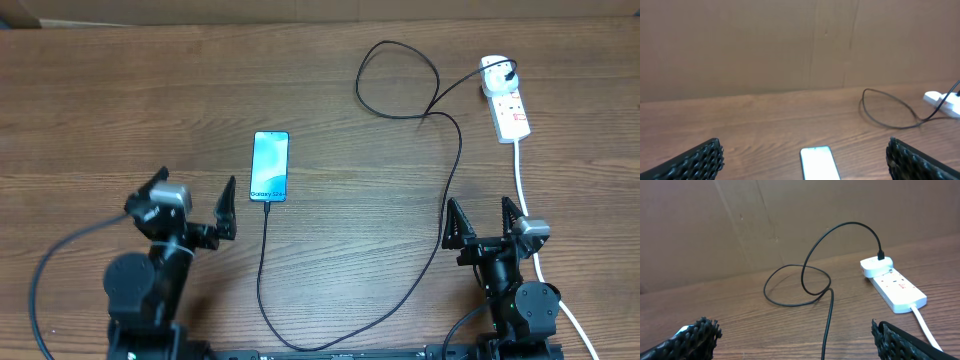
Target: Plug charger to phone and switch on socket
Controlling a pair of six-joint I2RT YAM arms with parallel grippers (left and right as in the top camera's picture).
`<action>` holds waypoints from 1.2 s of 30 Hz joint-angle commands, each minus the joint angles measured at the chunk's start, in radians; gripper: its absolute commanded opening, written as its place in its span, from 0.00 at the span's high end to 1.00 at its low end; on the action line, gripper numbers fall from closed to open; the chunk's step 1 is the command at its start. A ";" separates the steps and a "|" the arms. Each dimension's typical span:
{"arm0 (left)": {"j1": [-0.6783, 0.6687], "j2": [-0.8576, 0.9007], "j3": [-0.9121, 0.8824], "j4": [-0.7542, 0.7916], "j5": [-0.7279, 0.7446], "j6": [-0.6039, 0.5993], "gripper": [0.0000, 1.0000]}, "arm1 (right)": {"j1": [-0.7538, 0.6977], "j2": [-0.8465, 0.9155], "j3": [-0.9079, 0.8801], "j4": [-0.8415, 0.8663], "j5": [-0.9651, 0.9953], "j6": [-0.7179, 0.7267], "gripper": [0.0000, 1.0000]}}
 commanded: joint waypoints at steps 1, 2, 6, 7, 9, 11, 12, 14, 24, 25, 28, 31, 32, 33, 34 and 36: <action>0.004 -0.097 -0.102 0.034 -0.029 0.063 0.00 | 0.006 -0.012 -0.011 0.008 0.000 0.000 0.00; 0.004 -0.121 -0.124 0.038 -0.029 0.079 0.01 | 0.006 -0.012 -0.011 0.008 0.000 0.000 0.00; 0.004 -0.203 -0.198 0.041 -0.029 0.153 0.00 | 0.006 -0.012 -0.011 0.008 0.000 0.000 0.00; 0.004 -0.215 -0.211 0.043 -0.029 0.169 0.00 | 0.006 -0.012 -0.011 0.008 0.000 0.000 0.00; 0.004 -0.251 -0.249 0.054 -0.029 0.224 0.01 | 0.006 -0.012 -0.011 0.008 0.000 0.000 0.00; 0.004 -0.275 -0.277 0.071 -0.029 0.252 0.00 | 0.006 -0.012 -0.011 0.008 0.000 0.000 0.00; 0.004 -0.287 -0.292 0.078 -0.029 0.264 0.01 | 0.006 -0.012 -0.011 0.008 0.000 0.000 0.00; 0.005 -0.311 -0.316 0.082 -0.029 0.277 0.00 | 0.006 -0.012 -0.011 0.008 0.000 0.000 0.00; 0.006 -0.412 -0.381 0.036 -0.028 0.283 0.00 | 0.006 -0.012 -0.011 0.008 0.000 0.000 0.00; 0.007 -0.412 -0.381 0.018 -0.028 0.283 0.00 | 0.006 -0.012 -0.011 0.008 0.000 0.000 0.00; 0.007 -0.412 -0.381 -0.007 -0.031 0.279 0.01 | 0.006 -0.012 -0.011 0.008 0.000 0.000 0.00; 0.006 -0.410 -0.381 -0.006 -0.031 0.279 0.00 | 0.006 -0.012 -0.011 0.007 0.000 0.000 0.00; 0.006 -0.410 -0.381 -0.006 -0.032 0.279 0.01 | 0.006 -0.012 -0.011 0.008 0.000 0.000 0.00; 0.006 -0.410 -0.381 -0.006 -0.031 0.279 0.01 | 0.006 -0.012 -0.011 0.008 0.000 0.000 0.00; 0.006 -0.410 -0.381 -0.006 -0.032 0.279 0.00 | 0.006 -0.012 -0.011 0.008 0.000 0.000 0.00; 0.006 -0.410 -0.381 -0.006 -0.032 0.279 0.00 | 0.006 -0.012 -0.011 0.008 0.000 0.000 0.00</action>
